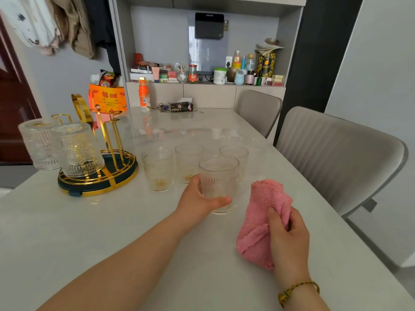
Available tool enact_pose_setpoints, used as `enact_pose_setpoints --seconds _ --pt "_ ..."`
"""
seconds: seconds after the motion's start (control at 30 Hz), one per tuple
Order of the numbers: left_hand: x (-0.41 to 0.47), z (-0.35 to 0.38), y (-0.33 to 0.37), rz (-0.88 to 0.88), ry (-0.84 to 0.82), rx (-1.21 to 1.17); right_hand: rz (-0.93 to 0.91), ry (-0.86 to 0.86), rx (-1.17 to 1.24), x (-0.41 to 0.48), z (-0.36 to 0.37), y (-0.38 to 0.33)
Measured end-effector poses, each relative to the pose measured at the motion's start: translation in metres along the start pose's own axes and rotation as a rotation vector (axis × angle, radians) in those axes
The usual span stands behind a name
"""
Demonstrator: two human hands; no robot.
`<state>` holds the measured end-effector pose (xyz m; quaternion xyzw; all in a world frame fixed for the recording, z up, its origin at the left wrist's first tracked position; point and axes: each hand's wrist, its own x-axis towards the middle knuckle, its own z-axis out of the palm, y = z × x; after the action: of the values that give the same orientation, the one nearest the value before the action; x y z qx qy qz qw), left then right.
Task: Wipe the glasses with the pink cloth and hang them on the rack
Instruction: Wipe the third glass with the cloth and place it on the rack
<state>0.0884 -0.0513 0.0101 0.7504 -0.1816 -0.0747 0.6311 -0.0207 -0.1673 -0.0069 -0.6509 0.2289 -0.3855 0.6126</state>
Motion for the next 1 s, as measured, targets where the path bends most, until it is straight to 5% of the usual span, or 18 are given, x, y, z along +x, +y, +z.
enact_pose_setpoints --seconds 0.27,0.77,1.0 --pt "-0.039 -0.051 -0.008 -0.141 0.018 -0.198 -0.048 -0.117 0.024 -0.022 0.016 -0.014" --pt "-0.049 -0.111 -0.020 -0.109 0.104 -0.411 -0.193 -0.747 0.025 -0.037 0.117 -0.026" --pt "-0.044 -0.114 -0.024 -0.088 0.036 -0.375 -0.381 -0.530 0.018 -0.042 0.133 -0.023"
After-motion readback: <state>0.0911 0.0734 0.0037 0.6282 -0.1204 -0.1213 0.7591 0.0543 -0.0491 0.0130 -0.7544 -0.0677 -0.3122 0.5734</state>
